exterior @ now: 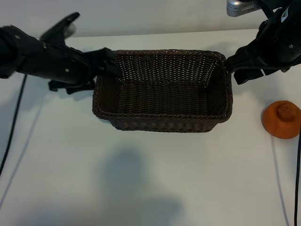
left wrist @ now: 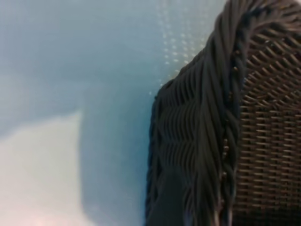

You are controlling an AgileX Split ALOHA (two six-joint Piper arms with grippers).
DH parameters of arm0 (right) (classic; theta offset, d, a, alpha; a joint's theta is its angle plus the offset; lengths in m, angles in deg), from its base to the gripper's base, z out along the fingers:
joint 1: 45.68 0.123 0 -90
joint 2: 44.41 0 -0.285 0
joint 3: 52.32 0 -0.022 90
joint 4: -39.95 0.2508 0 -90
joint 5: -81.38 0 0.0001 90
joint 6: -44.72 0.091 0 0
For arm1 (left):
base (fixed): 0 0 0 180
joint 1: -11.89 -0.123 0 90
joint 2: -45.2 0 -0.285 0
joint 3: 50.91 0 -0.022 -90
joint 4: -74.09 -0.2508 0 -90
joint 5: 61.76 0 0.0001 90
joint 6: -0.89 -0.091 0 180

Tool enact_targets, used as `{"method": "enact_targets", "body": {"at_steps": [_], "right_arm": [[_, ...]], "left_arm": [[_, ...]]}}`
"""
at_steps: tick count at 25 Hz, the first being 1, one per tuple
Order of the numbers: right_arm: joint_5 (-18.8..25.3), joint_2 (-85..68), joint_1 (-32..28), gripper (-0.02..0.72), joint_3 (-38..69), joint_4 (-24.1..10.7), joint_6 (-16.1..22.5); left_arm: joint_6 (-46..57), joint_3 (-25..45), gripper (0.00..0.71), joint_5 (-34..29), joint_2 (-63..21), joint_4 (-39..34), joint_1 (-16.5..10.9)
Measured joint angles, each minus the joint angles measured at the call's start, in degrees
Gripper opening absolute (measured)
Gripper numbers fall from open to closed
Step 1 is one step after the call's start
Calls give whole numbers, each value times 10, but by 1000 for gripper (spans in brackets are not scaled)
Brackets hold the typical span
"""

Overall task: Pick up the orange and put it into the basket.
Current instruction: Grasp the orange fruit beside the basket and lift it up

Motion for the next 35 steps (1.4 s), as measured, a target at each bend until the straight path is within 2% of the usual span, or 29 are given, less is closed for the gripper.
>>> {"method": "enact_targets", "body": {"at_steps": [9,18,21,25,28,35], "right_arm": [[0,0,0,550,0,0,0],[0,0,0,550,0,0,0],[0,0,0,550,0,0,0],[1,0,0,550,0,-3,0],[4,0,0,549,0,-11,1],[6,0,0,549,0,-15,2]], "left_arm": [[90,-9,663,-58,-96,-180,-33],[205,-97,615,-234,-105,-433,-39],[211,-113,607,-273,-113,-479,-39],[213,-115,601,-287,-140,-505,-44],[209,-117,597,-295,-161,-505,-70],[152,-118,596,-348,-210,-506,-171]]}}
